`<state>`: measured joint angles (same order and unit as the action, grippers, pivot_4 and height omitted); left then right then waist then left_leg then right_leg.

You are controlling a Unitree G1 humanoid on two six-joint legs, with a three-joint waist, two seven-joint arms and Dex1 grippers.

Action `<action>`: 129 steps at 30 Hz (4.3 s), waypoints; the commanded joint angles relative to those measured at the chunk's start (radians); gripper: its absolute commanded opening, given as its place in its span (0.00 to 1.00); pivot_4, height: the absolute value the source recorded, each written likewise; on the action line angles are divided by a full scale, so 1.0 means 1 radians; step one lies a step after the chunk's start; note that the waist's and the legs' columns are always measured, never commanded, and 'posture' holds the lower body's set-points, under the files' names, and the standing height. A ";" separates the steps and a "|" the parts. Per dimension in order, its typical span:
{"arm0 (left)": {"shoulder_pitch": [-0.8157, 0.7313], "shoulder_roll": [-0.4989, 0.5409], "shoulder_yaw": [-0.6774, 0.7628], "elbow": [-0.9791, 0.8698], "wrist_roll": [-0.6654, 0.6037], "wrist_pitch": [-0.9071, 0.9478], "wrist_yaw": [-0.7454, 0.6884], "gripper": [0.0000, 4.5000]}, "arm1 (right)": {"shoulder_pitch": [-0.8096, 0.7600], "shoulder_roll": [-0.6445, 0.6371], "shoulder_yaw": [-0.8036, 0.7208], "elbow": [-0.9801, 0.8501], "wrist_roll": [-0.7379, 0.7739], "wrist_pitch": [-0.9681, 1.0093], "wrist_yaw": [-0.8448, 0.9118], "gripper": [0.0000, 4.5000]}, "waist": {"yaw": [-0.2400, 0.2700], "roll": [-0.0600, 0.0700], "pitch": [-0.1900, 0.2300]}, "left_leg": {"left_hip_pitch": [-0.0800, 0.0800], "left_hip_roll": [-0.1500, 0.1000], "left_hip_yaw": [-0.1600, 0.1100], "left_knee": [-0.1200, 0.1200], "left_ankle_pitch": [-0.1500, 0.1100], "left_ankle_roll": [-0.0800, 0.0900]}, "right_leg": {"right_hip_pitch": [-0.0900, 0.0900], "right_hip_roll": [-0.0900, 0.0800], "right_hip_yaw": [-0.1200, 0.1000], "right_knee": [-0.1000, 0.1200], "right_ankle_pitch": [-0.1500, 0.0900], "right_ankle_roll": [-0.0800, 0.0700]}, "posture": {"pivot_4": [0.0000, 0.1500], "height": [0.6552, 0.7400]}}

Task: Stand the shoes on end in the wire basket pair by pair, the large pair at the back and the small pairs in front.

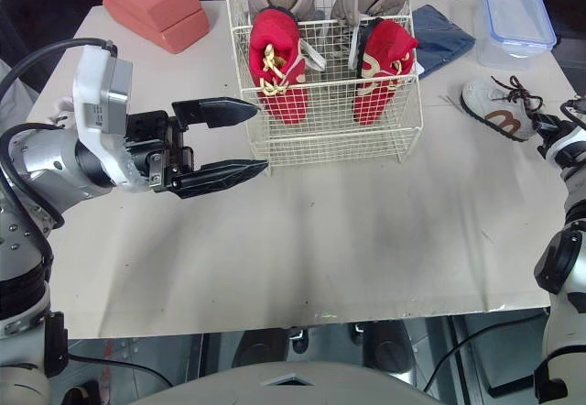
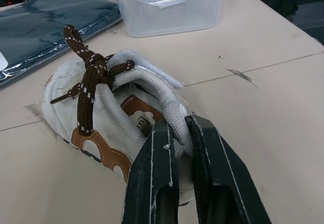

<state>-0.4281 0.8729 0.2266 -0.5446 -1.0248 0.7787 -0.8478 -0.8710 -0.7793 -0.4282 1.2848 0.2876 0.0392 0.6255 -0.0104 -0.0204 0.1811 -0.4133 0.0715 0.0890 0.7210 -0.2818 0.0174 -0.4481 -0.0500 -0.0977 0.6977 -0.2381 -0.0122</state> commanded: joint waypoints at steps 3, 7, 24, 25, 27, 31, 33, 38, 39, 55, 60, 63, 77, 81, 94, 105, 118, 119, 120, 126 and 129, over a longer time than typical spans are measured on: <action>-0.021 0.010 0.019 -0.016 -0.010 -0.013 -0.010 1.00 | 0.008 -0.039 -0.025 -0.075 0.025 -0.028 0.050 0.01 | 0.000 0.000 0.000 | 0.000 0.000 0.000 0.000 0.000 0.000 | 0.000 0.000 0.000 0.000 0.000 0.000 | 1.00 0.36; -0.021 0.010 0.018 -0.012 -0.008 -0.014 -0.015 1.00 | 0.030 -0.054 -0.051 -0.175 0.065 -0.034 0.109 0.01 | 0.000 0.001 0.000 | 0.000 0.000 0.000 0.000 0.000 0.000 | 0.000 0.000 0.000 0.000 0.000 0.000 | 1.00 0.36; -0.056 0.031 0.018 0.079 0.049 -0.037 -0.097 1.00 | 0.319 -0.101 -0.201 -1.137 0.642 0.502 0.511 0.01 | 0.006 0.002 0.001 | 0.000 0.001 -0.001 -0.001 0.000 0.000 | 0.000 0.000 -0.001 0.000 0.000 0.000 | 1.00 0.36; -0.059 0.033 0.020 0.087 0.054 -0.041 -0.106 1.00 | 0.325 -0.099 -0.188 -1.188 0.668 0.531 0.510 0.01 | 0.005 0.002 0.001 | 0.000 0.001 -0.001 -0.001 0.000 0.000 | 0.000 0.000 -0.001 0.000 0.000 0.000 | 1.00 0.36; -0.072 0.030 0.043 0.100 0.024 -0.030 -0.106 1.00 | 0.347 -0.103 -0.149 -1.304 0.715 0.592 0.523 0.01 | 0.005 0.002 0.001 | 0.001 0.001 -0.001 -0.001 0.000 0.000 | 0.000 0.000 -0.001 0.000 0.000 0.001 | 1.00 0.36; -0.097 0.045 0.081 0.122 -0.026 0.000 -0.100 1.00 | 0.360 -0.120 -0.035 -1.466 0.719 0.625 0.579 0.01 | 0.007 0.002 0.001 | 0.000 0.001 -0.002 -0.001 0.000 0.000 | 0.000 0.000 -0.001 0.000 -0.002 0.003 | 1.00 0.36; -0.106 0.047 0.094 0.134 -0.038 0.010 -0.090 1.00 | 0.339 -0.122 0.018 -1.492 0.690 0.603 0.604 0.01 | 0.008 0.002 0.001 | 0.000 0.001 -0.003 -0.001 0.000 0.000 | 0.000 0.000 -0.002 -0.001 -0.002 0.003 | 1.00 0.36; -0.094 0.044 0.096 0.140 -0.060 0.035 -0.083 1.00 | 0.245 -0.088 0.217 -1.525 0.490 0.422 0.674 0.01 | 0.011 0.002 0.001 | 0.000 0.001 -0.002 -0.001 0.000 0.000 | 0.000 0.000 -0.002 -0.001 -0.002 0.003 | 1.00 0.36; -0.089 0.040 0.092 0.137 -0.070 0.045 -0.081 1.00 | 0.209 -0.055 0.265 -1.518 0.426 0.341 0.678 0.01 | 0.010 0.002 0.001 | 0.000 0.001 -0.003 -0.001 0.000 0.000 | 0.000 0.000 -0.002 -0.001 -0.002 0.003 | 1.00 0.36; -0.032 0.070 -0.068 0.100 0.037 0.078 -0.151 1.00 | -0.031 0.249 0.475 -1.348 0.113 -0.346 0.735 0.01 | 0.024 0.001 0.002 | -0.002 0.000 -0.004 0.000 0.000 0.000 | 0.000 0.000 -0.004 -0.001 0.000 0.000 | 1.00 0.36; -0.040 0.062 -0.084 0.116 0.041 0.080 -0.181 0.88 | -0.034 0.268 0.481 -1.368 0.121 -0.349 0.706 0.00 | 0.023 0.001 0.002 | -0.001 0.001 -0.004 0.000 0.000 0.000 | -0.001 0.000 -0.004 0.000 0.000 0.000 | 1.00 0.36; -0.043 0.057 -0.086 0.118 0.042 0.080 -0.193 0.60 | -0.030 0.271 0.480 -1.382 0.124 -0.340 0.684 0.00 | 0.023 0.001 0.002 | -0.001 0.001 -0.004 0.000 0.000 0.000 | -0.001 0.000 -0.004 0.000 0.000 0.000 | 1.00 0.36; -0.069 -0.028 -0.059 0.147 0.092 0.032 -0.126 0.10 | 0.079 0.217 0.401 -1.429 0.146 -0.056 0.427 0.99 | 0.027 0.001 0.002 | -0.002 0.001 -0.004 0.000 0.000 0.000 | 0.000 -0.001 -0.004 0.000 0.000 0.000 | 1.00 0.36; -0.075 -0.067 -0.047 0.152 0.111 0.003 -0.091 0.10 | 0.184 0.165 0.350 -1.539 0.294 0.239 0.323 1.00 | 0.026 0.001 0.002 | -0.002 0.000 -0.005 0.000 0.000 0.000 | 0.000 -0.002 -0.005 -0.001 0.000 -0.001 | 1.00 0.36; -0.063 -0.148 -0.077 0.140 0.179 -0.072 -0.052 0.10 | 0.257 0.300 0.286 -1.788 0.950 0.829 -0.280 1.00 | 0.025 0.001 0.002 | -0.002 0.000 -0.005 -0.001 0.000 0.000 | 0.000 0.000 -0.004 0.000 0.000 -0.001 | 1.00 0.36; -0.060 -0.164 -0.081 0.133 0.191 -0.074 -0.054 0.10 | 0.233 0.315 0.319 -1.751 0.969 0.895 -0.440 0.18 | 0.024 0.000 0.001 | -0.002 0.000 -0.005 -0.001 0.000 0.001 | 0.000 0.000 -0.004 -0.001 0.000 0.000 | 1.00 0.36; -0.094 -0.192 -0.022 0.153 0.034 0.054 -0.013 0.56 | 0.227 0.292 0.282 -1.772 1.110 0.897 -0.513 0.00 | 0.024 0.000 0.001 | -0.002 0.000 -0.005 -0.001 0.000 0.001 | 0.000 0.000 -0.004 -0.001 0.000 0.000 | 1.00 0.36; -0.092 -0.189 -0.022 0.150 0.031 0.056 -0.010 0.63 | 0.232 0.279 0.273 -1.780 1.116 0.894 -0.504 0.00 | 0.024 0.000 0.001 | -0.002 0.000 -0.005 -0.001 0.000 0.001 | 0.000 0.000 -0.004 -0.001 0.000 0.000 | 1.00 0.36; -0.093 -0.187 -0.017 0.149 0.034 0.048 -0.005 0.71 | 0.235 0.263 0.258 -1.784 1.119 0.887 -0.499 0.00 | 0.024 0.000 0.001 | -0.002 0.000 -0.005 -0.001 0.000 0.001 | 0.000 0.000 -0.004 -0.001 0.000 0.000 | 1.00 0.36; -0.078 -0.150 0.026 0.127 0.000 0.059 -0.002 0.99 | 0.254 0.213 0.172 -1.781 1.092 0.824 -0.534 0.00 | 0.024 0.000 0.001 | -0.002 0.000 -0.005 -0.001 0.000 0.001 | 0.000 0.000 -0.004 -0.001 0.000 0.000 | 1.00 0.36; -0.077 -0.122 0.026 0.106 0.008 0.059 0.003 0.99 | 0.281 0.192 0.136 -1.766 1.029 0.795 -0.571 0.00 | 0.024 0.000 0.001 | -0.002 0.000 -0.005 -0.002 0.000 0.001 | 0.000 0.000 -0.004 -0.002 0.000 0.000 | 1.00 0.36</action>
<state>-0.5014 0.7321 0.2283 -0.3908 -1.0044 0.8425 -0.8462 -0.5975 -0.5716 -0.2446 -0.4610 1.3501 0.8796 0.0743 0.0139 -0.0201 0.1824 -0.4157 0.0717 0.0838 0.7194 -0.2822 0.0180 -0.4485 -0.0496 -0.1019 0.6958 -0.2383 -0.0122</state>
